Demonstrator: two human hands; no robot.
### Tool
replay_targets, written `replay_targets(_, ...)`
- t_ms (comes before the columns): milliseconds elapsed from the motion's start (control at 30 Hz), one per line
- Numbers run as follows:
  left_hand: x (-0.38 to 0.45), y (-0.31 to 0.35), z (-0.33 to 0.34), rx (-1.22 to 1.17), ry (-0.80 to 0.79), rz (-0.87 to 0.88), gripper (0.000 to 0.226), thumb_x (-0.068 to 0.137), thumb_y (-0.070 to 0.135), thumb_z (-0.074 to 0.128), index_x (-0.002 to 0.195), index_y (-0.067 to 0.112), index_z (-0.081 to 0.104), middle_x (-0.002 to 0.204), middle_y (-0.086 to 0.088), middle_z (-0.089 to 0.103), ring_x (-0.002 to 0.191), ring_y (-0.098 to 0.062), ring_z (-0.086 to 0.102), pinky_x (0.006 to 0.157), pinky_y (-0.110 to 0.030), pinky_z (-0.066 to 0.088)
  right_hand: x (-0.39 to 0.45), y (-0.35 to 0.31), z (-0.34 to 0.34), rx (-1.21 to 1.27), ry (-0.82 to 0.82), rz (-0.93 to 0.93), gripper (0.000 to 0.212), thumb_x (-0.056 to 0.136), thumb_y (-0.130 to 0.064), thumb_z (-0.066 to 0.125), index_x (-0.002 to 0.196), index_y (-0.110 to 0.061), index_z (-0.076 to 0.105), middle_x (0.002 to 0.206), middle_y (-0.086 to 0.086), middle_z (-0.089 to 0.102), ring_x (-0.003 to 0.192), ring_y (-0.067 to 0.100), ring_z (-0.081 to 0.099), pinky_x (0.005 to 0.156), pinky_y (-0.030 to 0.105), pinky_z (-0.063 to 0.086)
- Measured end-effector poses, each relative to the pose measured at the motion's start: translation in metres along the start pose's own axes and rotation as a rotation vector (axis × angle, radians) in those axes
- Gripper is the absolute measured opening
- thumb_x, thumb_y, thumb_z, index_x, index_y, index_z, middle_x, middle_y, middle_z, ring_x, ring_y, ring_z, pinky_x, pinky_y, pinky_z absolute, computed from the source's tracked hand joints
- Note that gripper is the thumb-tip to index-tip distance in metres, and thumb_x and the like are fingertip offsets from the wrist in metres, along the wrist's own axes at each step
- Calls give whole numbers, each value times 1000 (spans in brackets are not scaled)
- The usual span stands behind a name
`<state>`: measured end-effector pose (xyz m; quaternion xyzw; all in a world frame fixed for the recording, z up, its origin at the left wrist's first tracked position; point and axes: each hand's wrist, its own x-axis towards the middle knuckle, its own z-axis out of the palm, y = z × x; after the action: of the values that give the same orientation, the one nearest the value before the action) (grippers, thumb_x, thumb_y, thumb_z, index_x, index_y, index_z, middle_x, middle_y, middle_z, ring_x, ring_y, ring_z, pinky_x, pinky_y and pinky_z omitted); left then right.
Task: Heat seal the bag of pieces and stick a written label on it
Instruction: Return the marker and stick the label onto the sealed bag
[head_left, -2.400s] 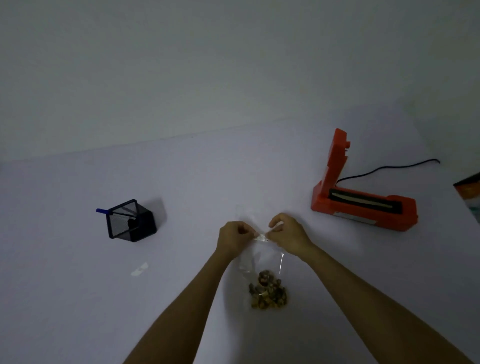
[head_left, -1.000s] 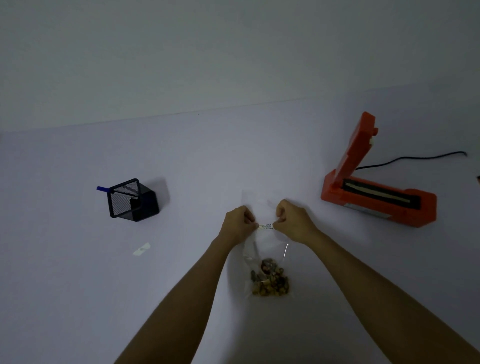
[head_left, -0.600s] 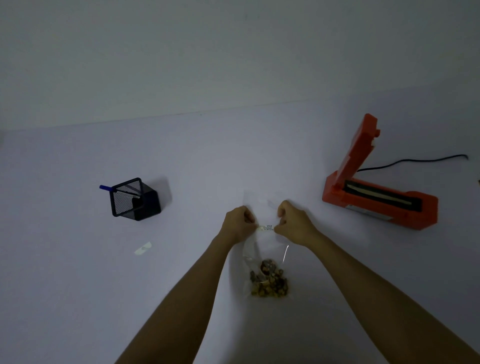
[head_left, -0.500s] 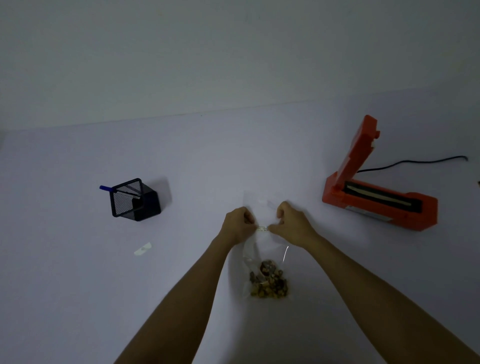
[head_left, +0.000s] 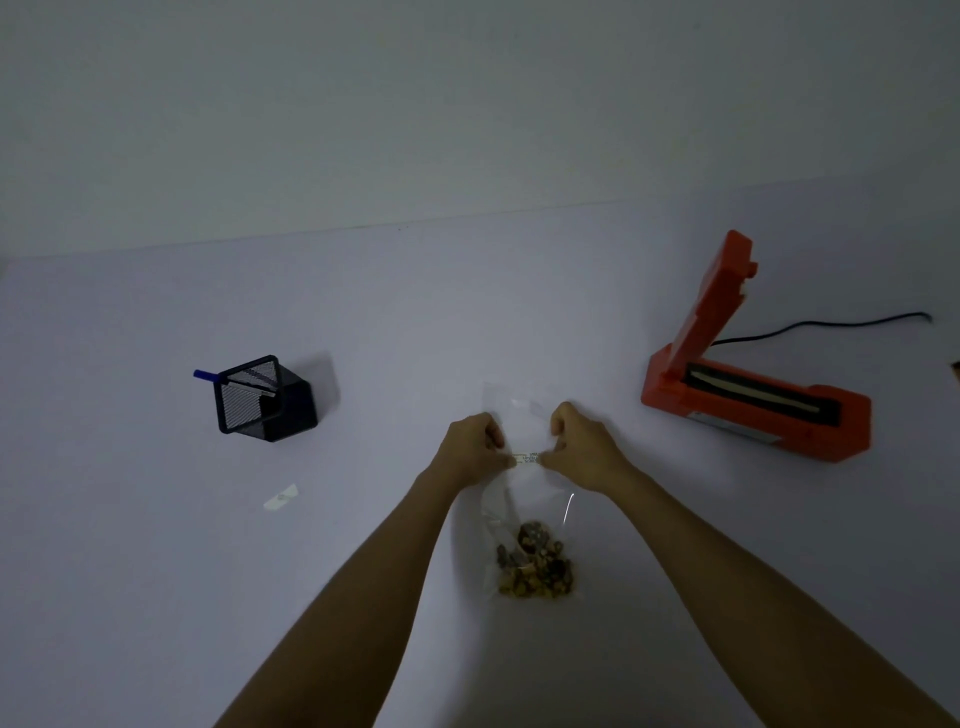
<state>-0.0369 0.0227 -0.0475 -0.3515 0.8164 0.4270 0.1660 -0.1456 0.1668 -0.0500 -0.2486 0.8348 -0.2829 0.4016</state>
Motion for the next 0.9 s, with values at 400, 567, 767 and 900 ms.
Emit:
replay_targets(400,2,-2,2,9,16,-5,23,75,19,77,80,16,56,76,5,55,75,-14,51,56,-16,37,4,5,-3,24,10,-3,26,79,-3,67,87,-13,44,68,0,53,65,17,50,56,22,39)
replay_targets(567,2,1,2,6,47,-9,20,80,18,72,82,14,53,85,-1,56,79,-16,51,57,-15,37,5,4,-2,22,14,12,26,77,-5,69,83,-15,46,70,0,53,65,16,49,55,21,38)
replay_targets(767,-17,-1,14,25,108,42,13,90,23,59,89,13,51,86,-8,59,79,-23,55,67,-29,44,-7,-2,-6,-31,1,-43,17,81,-7,61,82,-18,48,73,0,57,65,16,51,61,28,43)
replay_targets(900,-47,-26,25,380,326,335,21,92,25,51,106,11,57,103,-9,57,88,-25,55,71,-34,47,-41,6,-3,-331,195,-317,8,86,-18,57,94,-20,57,94,-2,63,87,15,56,74,30,48)
